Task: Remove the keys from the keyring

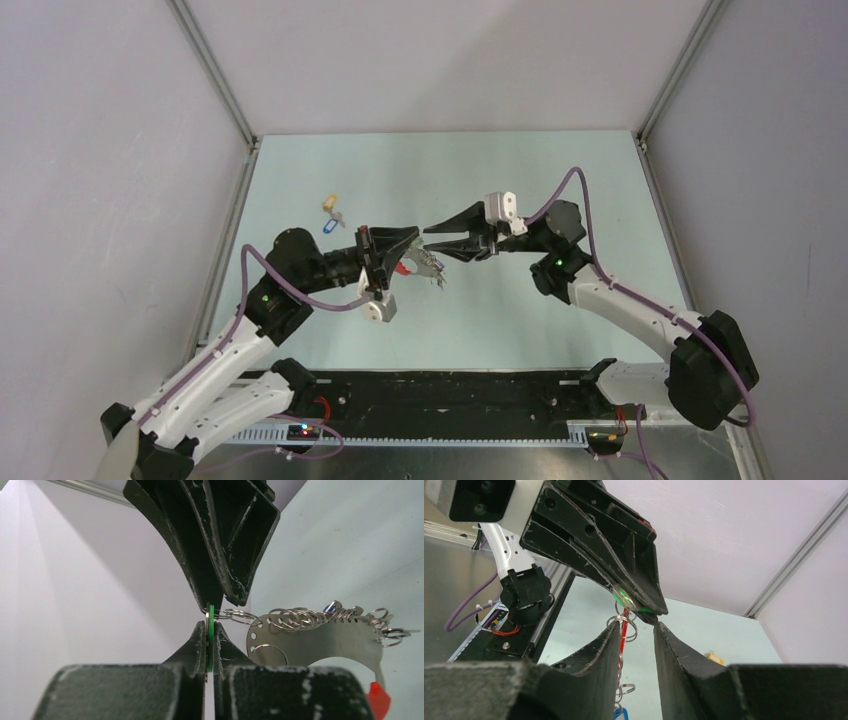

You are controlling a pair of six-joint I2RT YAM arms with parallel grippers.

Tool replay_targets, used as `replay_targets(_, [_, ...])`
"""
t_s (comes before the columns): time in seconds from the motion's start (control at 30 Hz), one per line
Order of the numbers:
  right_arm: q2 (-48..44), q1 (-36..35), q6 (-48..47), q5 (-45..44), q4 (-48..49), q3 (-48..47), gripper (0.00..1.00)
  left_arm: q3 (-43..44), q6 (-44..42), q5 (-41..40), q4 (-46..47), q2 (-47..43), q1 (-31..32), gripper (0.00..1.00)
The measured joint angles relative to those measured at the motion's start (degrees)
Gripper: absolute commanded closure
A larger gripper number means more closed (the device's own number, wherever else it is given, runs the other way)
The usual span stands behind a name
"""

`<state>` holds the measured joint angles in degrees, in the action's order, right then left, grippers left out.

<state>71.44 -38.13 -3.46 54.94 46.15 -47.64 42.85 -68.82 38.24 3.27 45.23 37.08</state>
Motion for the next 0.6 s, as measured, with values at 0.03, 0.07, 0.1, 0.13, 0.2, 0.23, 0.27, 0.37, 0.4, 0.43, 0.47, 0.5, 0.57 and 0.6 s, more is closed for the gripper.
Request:
replay_targets(0.03, [0.22, 0.00, -0.02, -0.02, 0.00, 0.00, 0.64, 0.00, 0.02, 0.00, 0.00, -0.22, 0.00, 1.00])
replay_targets(0.07, [0.50, 0.02, -0.02, -0.02, -0.02, 0.00, 0.64, 0.00, 0.07, 0.02, 0.00, -0.44, 0.00, 1.00])
replay_targets(0.1, [0.90, 0.09, -0.02, 0.00, 0.02, 0.00, 0.64, 0.00, 0.09, 0.02, 0.00, -0.50, 0.00, 1.00])
replay_targets(0.13, [1.18, 0.11, 0.02, 0.00, 0.09, 0.00, 0.64, 0.00, 0.15, 0.02, 0.00, -0.68, 0.00, 1.00])
replay_targets(0.2, [2.23, 0.11, 0.37, 0.02, 0.74, 0.00, 0.64, 0.00, 0.42, 0.11, 0.00, -0.79, 0.00, 1.00])
replay_targets(0.23, [2.80, 0.11, 0.66, 0.09, 1.29, 0.00, 0.64, 0.00, 0.48, 0.17, 0.00, -0.81, 0.00, 1.00])
replay_targets(0.27, [3.37, 0.09, 1.07, 0.15, 1.99, 0.00, 0.64, 0.00, 0.50, 0.31, 0.00, -0.79, 0.00, 1.00])
replay_targets(0.37, [4.26, -0.24, 2.23, 0.59, 3.61, 0.00, 0.64, 0.00, 0.83, 0.83, -0.17, -0.79, 0.00, 1.00])
replay_targets(0.4, [4.37, -0.39, 2.62, 0.83, 4.11, -0.02, 0.64, 0.00, 0.90, 1.01, -0.17, -0.79, 0.00, 1.00])
replay_targets(0.43, [4.46, -0.52, 2.99, 1.07, 4.63, 0.00, 0.64, 0.00, 0.92, 1.09, -0.13, -0.79, 0.00, 1.00])
replay_targets(0.47, [4.61, -0.74, 3.58, 1.31, 5.42, 0.00, 0.64, 0.00, 0.94, 1.20, -0.11, -0.79, 0.00, 1.00])
replay_targets(0.5, [4.81, -0.85, 4.13, 1.44, 6.19, 0.00, 0.64, 0.00, 0.94, 1.40, -0.09, -0.79, 0.00, 1.00])
replay_targets(0.57, [5.49, -0.87, 5.55, 1.92, 8.22, -0.02, 0.64, 0.00, 0.94, 1.64, -0.09, -0.79, 0.00, 1.00])
replay_targets(0.6, [6.01, -0.87, 6.51, 2.19, 9.53, -0.02, 0.64, 0.00, 0.94, 1.64, -0.09, -0.81, 0.00, 1.00])
